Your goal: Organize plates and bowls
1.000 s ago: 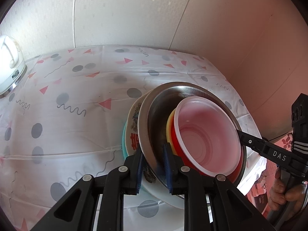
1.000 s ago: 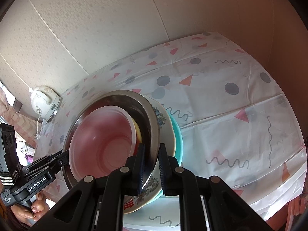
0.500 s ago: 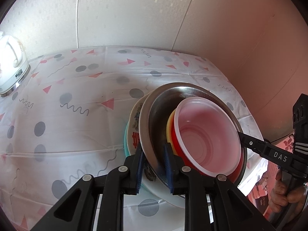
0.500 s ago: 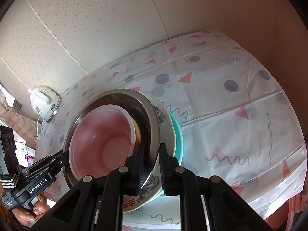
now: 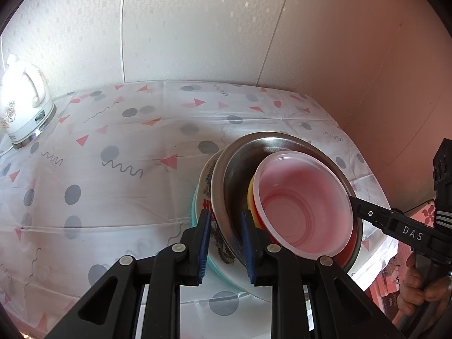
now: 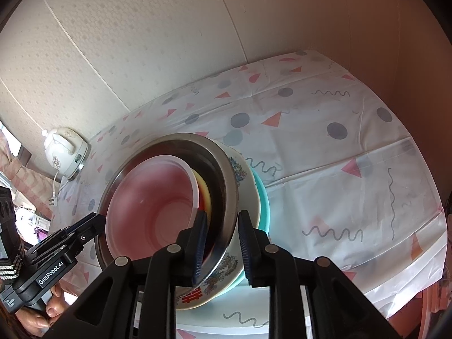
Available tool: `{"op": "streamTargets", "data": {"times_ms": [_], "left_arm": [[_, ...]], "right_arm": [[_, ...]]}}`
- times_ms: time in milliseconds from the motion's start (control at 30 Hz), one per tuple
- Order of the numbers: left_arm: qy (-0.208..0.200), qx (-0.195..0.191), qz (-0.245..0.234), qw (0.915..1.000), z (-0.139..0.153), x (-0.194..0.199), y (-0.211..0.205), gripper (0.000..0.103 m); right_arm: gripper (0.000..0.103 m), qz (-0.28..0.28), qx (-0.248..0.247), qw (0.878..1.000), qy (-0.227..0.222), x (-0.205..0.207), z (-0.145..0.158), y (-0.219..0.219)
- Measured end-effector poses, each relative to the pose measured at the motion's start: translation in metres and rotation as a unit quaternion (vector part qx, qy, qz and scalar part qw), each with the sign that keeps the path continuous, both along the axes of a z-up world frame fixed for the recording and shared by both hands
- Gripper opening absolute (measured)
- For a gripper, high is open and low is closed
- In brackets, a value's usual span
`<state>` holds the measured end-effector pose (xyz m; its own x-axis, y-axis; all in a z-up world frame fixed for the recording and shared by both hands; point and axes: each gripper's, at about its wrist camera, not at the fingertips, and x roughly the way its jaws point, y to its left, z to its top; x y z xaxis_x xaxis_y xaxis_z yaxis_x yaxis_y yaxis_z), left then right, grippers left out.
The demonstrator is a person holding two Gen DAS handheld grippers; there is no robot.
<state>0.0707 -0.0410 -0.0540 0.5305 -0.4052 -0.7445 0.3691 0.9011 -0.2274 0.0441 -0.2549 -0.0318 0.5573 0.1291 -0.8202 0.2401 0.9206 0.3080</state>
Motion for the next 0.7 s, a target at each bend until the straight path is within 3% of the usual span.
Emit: {"op": "streamTargets", "data": {"times_ms": [300,433,700], "left_arm": [[-0.030,0.005,0.029,0.9991,0.014,-0.012,0.007,0.028],[-0.065,0.017,0.057,0.9961,0.026,-0.023,0.012,0.032],[-0.110,0.023,0.083,0.9902,0.041,-0.041,0.015,0.041]], "right_arm": [[0.027,-0.022,-0.011,1.000,-0.017,-0.008,0.013,-0.003],[0.030,-0.056,-0.056,0.996,-0.046,-0.019,0.030,0.002],[0.033,-0.055,-0.114,0.989,-0.080,-0.025,0.045,0.036]]}}
